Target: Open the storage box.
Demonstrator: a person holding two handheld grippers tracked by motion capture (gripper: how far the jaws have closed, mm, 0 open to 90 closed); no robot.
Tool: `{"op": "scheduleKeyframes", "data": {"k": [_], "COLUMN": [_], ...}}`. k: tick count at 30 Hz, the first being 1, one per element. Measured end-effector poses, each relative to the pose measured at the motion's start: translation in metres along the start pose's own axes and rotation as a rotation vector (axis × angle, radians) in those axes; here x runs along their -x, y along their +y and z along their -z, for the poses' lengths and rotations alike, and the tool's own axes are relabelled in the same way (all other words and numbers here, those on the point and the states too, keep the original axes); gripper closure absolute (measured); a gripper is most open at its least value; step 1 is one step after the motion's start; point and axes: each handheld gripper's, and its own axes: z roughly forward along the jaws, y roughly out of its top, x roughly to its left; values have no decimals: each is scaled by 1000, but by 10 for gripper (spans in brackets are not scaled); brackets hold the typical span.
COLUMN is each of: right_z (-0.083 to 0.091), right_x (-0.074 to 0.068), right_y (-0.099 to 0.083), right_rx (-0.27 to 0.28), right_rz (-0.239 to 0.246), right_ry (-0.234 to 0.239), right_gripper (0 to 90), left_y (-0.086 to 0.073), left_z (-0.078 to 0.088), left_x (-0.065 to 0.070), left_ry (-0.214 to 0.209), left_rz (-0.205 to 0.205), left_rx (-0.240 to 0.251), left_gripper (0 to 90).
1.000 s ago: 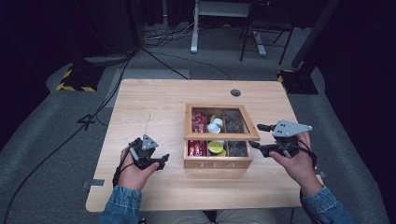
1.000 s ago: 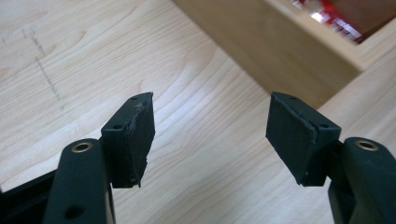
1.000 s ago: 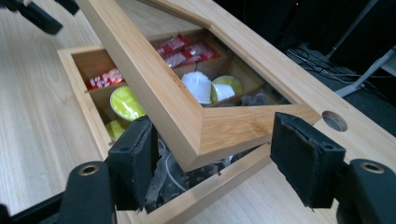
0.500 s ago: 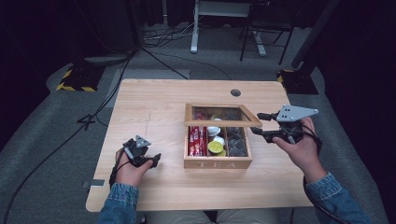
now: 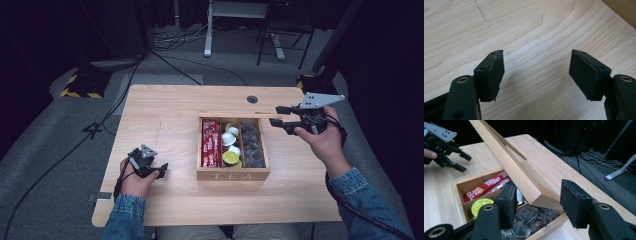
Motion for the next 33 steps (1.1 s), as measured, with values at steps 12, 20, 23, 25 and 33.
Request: {"op": "scheduleKeyframes", "data": {"k": [12,20,23,25,33], "right_z": [-7,-15,-18,-20,-36], "right_x": [19,42,49,52,66], "right_y": [7,17,22,26,40], "right_rx": [35,87,91,87,98], "right_rz": [-54,-134,-135,-127,-128], "right_ry": [9,19,11,-5,-34], "right_gripper": [515,527,526,527,535], "left_y": [-4,-6,-5,-5,-5], "left_z": [-8,-13,-14,-14,-14], "left_x": [-10,-16,-17,-17,-17], "left_ry": [11,-7,-14,-15,-12], "left_rz": [32,30,28,29,21], "left_rx": [3,40,37,37,37], "left_gripper": [253,218,215,215,214]}}
